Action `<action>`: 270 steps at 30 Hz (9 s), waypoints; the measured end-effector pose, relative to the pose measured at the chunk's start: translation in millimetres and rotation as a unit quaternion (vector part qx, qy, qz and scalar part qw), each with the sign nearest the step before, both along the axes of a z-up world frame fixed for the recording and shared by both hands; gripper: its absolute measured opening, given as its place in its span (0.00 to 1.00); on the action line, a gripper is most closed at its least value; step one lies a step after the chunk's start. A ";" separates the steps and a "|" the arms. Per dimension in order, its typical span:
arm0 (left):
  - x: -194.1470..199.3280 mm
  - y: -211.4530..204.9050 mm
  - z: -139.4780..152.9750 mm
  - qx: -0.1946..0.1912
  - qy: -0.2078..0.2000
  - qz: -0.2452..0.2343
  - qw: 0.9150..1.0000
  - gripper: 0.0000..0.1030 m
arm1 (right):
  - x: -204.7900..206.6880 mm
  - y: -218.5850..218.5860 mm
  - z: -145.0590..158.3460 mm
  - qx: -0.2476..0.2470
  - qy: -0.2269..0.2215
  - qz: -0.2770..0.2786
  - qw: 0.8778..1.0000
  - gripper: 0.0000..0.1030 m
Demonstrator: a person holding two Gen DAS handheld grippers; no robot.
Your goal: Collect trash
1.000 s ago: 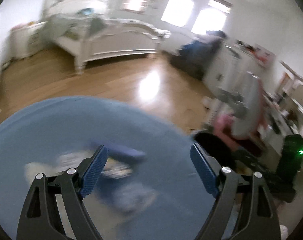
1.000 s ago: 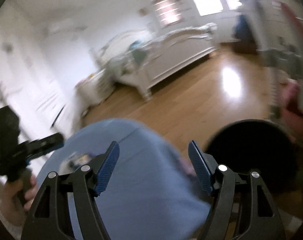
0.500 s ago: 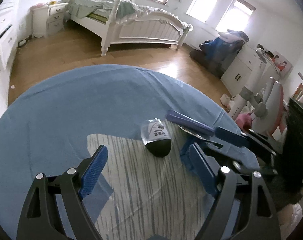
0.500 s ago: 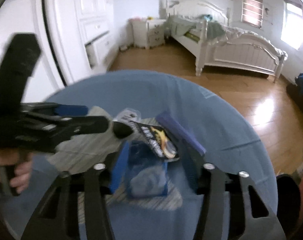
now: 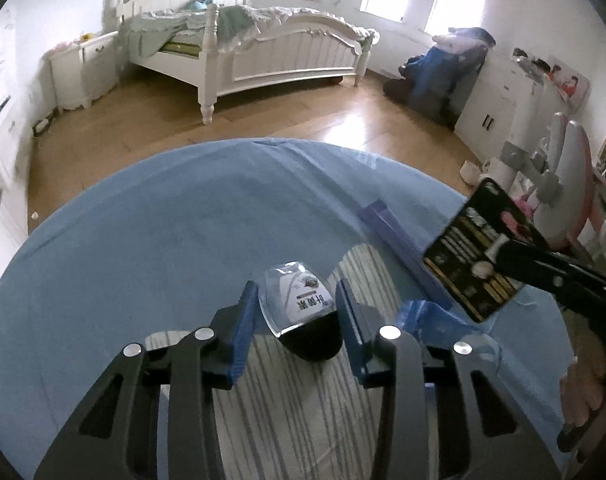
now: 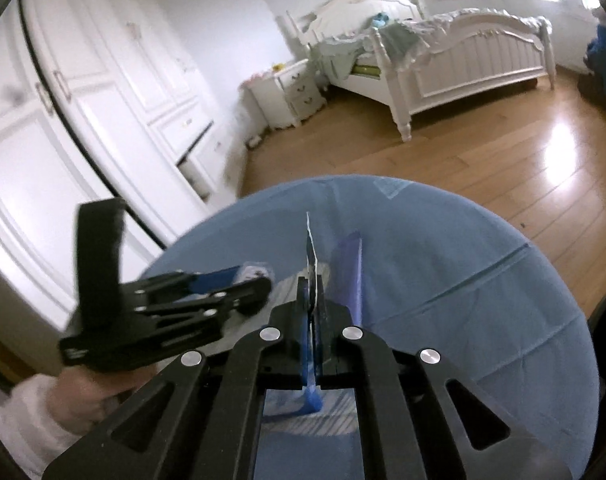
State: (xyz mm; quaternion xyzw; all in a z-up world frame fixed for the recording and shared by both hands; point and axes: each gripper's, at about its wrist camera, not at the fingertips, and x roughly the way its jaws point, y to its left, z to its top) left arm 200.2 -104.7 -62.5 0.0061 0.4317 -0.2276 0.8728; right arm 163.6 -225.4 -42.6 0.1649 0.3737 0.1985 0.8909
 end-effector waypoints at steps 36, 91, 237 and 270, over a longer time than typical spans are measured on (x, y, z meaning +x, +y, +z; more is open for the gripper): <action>-108.4 -280.7 123.3 -0.132 -0.079 -0.277 0.948 0.15 | -211.5 -276.7 69.5 -0.019 -0.143 -0.339 0.930 0.03; -47.3 -60.2 -6.4 0.050 -0.009 -0.077 0.996 0.95 | -61.4 -96.5 -4.2 -0.021 0.005 -0.115 0.993 0.73; -158.8 143.5 55.5 -0.005 -0.175 0.203 0.963 0.95 | -167.9 30.1 19.3 -0.152 -0.214 -0.188 0.946 0.96; -156.9 138.1 51.2 -0.002 -0.181 0.187 0.965 0.95 | -174.6 33.2 22.2 -0.145 -0.215 -0.205 0.944 0.96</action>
